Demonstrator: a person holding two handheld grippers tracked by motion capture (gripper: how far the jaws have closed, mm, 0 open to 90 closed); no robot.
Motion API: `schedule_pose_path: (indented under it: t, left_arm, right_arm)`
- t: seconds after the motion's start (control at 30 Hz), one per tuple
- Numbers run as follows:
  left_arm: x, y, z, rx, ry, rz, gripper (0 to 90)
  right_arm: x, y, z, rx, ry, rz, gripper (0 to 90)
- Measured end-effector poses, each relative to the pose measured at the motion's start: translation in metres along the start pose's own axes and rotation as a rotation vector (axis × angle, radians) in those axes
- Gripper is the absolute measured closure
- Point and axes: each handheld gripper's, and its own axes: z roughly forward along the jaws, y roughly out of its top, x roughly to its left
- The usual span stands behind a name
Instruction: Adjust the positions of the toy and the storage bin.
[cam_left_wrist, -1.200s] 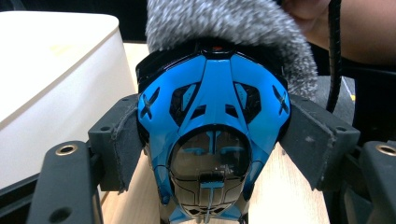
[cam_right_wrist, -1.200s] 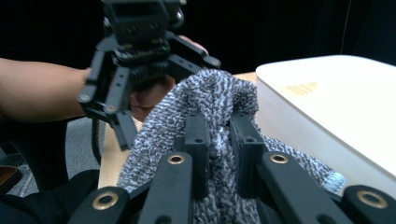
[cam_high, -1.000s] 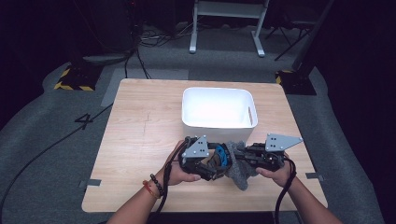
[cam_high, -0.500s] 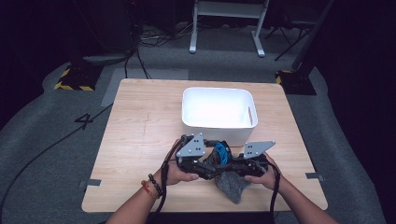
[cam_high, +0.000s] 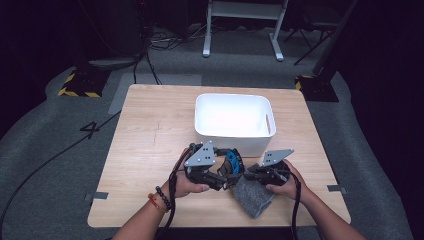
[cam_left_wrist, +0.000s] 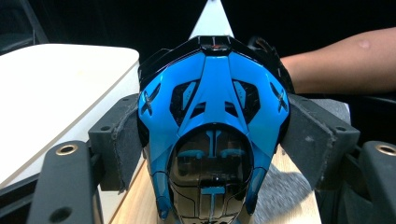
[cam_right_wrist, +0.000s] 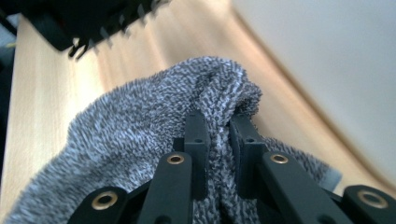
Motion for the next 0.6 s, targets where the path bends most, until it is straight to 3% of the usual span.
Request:
schedule_pose_path:
  t: [0.1, 0.17, 0.3, 0.37, 0.47, 0.6]
  left_arm:
    - [0.002, -0.003, 0.002, 0.014, -0.007, -0.004, 26.1]
    - [0.003, -0.007, 0.006, 0.032, -0.007, -0.005, 26.0]
    - [0.007, -0.014, 0.015, 0.070, -0.014, -0.017, 26.1]
    - [0.009, -0.017, 0.018, 0.079, -0.016, -0.023, 26.1]
    - [0.011, -0.019, 0.020, 0.079, -0.026, -0.035, 26.0]
    - [0.010, -0.017, 0.021, 0.073, -0.030, -0.031, 26.1]
  right_arm:
    - [-0.001, 0.007, -0.017, -0.083, -0.027, -0.005, 79.3]
    - [0.001, 0.014, -0.033, -0.175, -0.035, -0.012, 79.3]
    - [0.011, 0.029, -0.062, -0.334, -0.056, -0.038, 79.3]
    - [0.016, 0.033, -0.070, -0.385, -0.061, -0.054, 79.4]
    - [0.022, 0.036, -0.078, -0.422, -0.083, -0.073, 79.4]
    - [0.025, 0.038, -0.080, -0.441, -0.042, -0.074, 79.4]
